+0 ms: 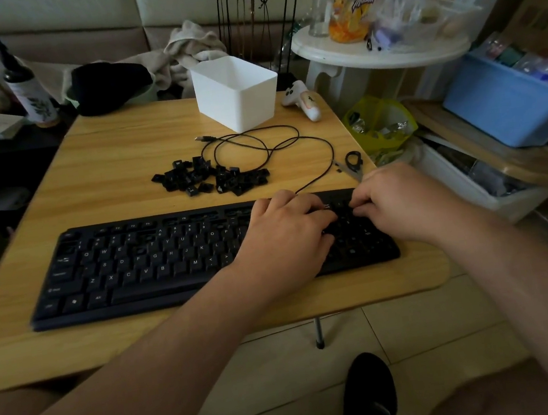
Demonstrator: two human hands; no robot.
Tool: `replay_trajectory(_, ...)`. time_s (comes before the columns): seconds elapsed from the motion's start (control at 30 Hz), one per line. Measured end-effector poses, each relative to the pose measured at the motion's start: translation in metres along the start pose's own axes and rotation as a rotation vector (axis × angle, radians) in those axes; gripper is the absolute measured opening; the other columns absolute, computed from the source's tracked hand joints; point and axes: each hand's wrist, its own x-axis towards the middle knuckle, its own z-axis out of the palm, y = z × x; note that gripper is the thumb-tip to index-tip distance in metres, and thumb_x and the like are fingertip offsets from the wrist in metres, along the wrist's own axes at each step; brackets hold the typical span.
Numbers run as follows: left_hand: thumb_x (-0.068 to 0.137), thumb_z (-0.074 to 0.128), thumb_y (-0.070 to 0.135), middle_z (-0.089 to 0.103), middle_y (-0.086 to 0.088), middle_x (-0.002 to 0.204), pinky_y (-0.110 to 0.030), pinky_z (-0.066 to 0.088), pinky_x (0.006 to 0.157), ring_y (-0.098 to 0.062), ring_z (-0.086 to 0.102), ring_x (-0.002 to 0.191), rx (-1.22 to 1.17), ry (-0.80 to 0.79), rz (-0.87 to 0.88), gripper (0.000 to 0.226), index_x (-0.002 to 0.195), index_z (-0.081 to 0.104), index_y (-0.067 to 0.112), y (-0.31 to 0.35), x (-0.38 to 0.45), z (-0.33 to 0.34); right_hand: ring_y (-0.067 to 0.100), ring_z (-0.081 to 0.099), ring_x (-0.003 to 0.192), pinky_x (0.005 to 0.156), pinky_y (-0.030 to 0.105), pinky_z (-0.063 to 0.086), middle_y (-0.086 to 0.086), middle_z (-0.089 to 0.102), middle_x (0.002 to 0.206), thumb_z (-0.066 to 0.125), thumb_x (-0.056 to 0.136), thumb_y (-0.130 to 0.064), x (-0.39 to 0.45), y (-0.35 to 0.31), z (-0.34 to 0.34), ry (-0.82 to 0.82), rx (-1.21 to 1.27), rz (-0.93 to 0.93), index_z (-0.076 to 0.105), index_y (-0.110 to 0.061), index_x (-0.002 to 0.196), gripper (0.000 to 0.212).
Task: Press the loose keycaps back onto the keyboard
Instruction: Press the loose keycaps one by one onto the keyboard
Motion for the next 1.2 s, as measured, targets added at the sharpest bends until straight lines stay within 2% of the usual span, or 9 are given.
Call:
replay_trajectory(0.17, 0.1, 0.054, 0.044, 0.058, 0.012, 0.139, -0.047, 0.038, 0.104, -0.024, 0.048, 0.128, 0.01, -0.002, 0.001, 0.037, 0.135, 0.064, 0.037, 0.0, -0.001, 0.0, 0.018, 0.061, 0.095, 0.083, 0.04, 0.056, -0.003, 0.068, 0.095, 0.071, 0.094, -0.027, 0.002, -0.002, 0.005, 0.013, -0.001, 0.015, 0.079, -0.028, 0.093, 0.008)
replay_trajectory(0.33, 0.101, 0.054, 0.045, 0.057, 0.014, 0.14, -0.045, 0.035, 0.105, -0.022, 0.046, 0.131, 0.0, 0.004, -0.004, 0.038, 0.136, 0.064, 0.038, 0.0, 0.0, 0.001, 0.013, 0.058, 0.091, 0.082, 0.04, 0.054, -0.012, 0.062, 0.09, 0.077, 0.091, -0.027, -0.006, 0.008, 0.009, 0.081, 0.155, 0.054, 0.081, -0.029, 0.094, 0.006)
replay_trajectory(0.5, 0.1, 0.055, 0.045, 0.058, 0.012, 0.14, -0.045, 0.035, 0.104, -0.024, 0.047, 0.13, 0.012, 0.006, 0.001, 0.037, 0.135, 0.065, 0.037, 0.0, -0.001, 0.002, 0.017, 0.055, 0.097, 0.067, 0.029, 0.042, -0.01, 0.054, 0.094, 0.07, 0.094, -0.023, -0.007, -0.003, 0.01, 0.071, -0.098, -0.003, 0.078, -0.028, 0.104, 0.013)
replay_trajectory(0.67, 0.1, 0.055, 0.045, 0.058, 0.012, 0.14, -0.046, 0.036, 0.105, -0.023, 0.047, 0.13, 0.012, 0.007, 0.001, 0.037, 0.135, 0.065, 0.037, 0.0, -0.002, 0.001, 0.018, 0.056, 0.098, 0.067, 0.028, 0.036, -0.01, 0.055, 0.095, 0.069, 0.095, -0.026, -0.009, -0.008, 0.008, 0.086, -0.124, 0.028, 0.078, -0.027, 0.101, 0.011)
replay_trajectory(0.8, 0.1, 0.054, 0.045, 0.058, 0.013, 0.139, -0.046, 0.037, 0.103, -0.023, 0.048, 0.129, 0.013, 0.015, 0.009, 0.037, 0.134, 0.065, 0.038, 0.0, -0.002, 0.001, 0.017, 0.06, 0.091, 0.071, 0.032, 0.047, -0.01, 0.061, 0.091, 0.069, 0.095, -0.028, -0.014, -0.004, 0.01, 0.132, -0.001, 0.022, 0.079, -0.026, 0.096, 0.01)
replay_trajectory(0.87, 0.101, 0.053, 0.045, 0.058, 0.013, 0.139, -0.045, 0.036, 0.103, -0.022, 0.047, 0.129, 0.008, 0.014, 0.007, 0.037, 0.135, 0.064, 0.038, 0.0, -0.001, 0.001, 0.011, 0.06, 0.087, 0.074, 0.032, 0.052, -0.012, 0.065, 0.09, 0.072, 0.094, -0.032, -0.015, -0.001, 0.011, 0.158, 0.113, 0.072, 0.079, -0.028, 0.094, 0.009)
replay_trajectory(0.97, 0.1, 0.054, 0.045, 0.058, 0.013, 0.139, -0.046, 0.036, 0.103, -0.023, 0.047, 0.129, 0.006, 0.016, 0.007, 0.037, 0.135, 0.065, 0.038, -0.001, -0.001, 0.001, -0.001, 0.06, 0.076, 0.06, 0.021, 0.045, -0.017, 0.067, 0.082, 0.077, 0.088, -0.045, -0.014, -0.004, 0.011, 0.139, 0.251, 0.214, 0.074, -0.034, 0.086, 0.011)
replay_trajectory(1.1, 0.1, 0.054, 0.045, 0.059, 0.012, 0.138, -0.046, 0.037, 0.102, -0.023, 0.048, 0.128, 0.012, 0.015, 0.009, 0.037, 0.135, 0.065, 0.037, -0.001, -0.001, 0.001, 0.0, 0.058, 0.072, 0.053, 0.022, 0.038, -0.01, 0.066, 0.075, 0.078, 0.085, -0.051, -0.008, -0.009, 0.008, 0.091, 0.184, 0.287, 0.071, -0.027, 0.073, 0.027)
replay_trajectory(1.2, 0.101, 0.053, 0.045, 0.058, 0.012, 0.139, -0.046, 0.037, 0.104, -0.023, 0.047, 0.129, 0.012, 0.012, 0.007, 0.038, 0.137, 0.063, 0.038, 0.0, -0.002, -0.001, 0.005, 0.062, 0.073, 0.055, 0.025, 0.042, -0.009, 0.068, 0.074, 0.075, 0.086, -0.053, -0.005, -0.01, 0.005, 0.0, 0.203, 0.35, 0.073, -0.025, 0.069, 0.033)
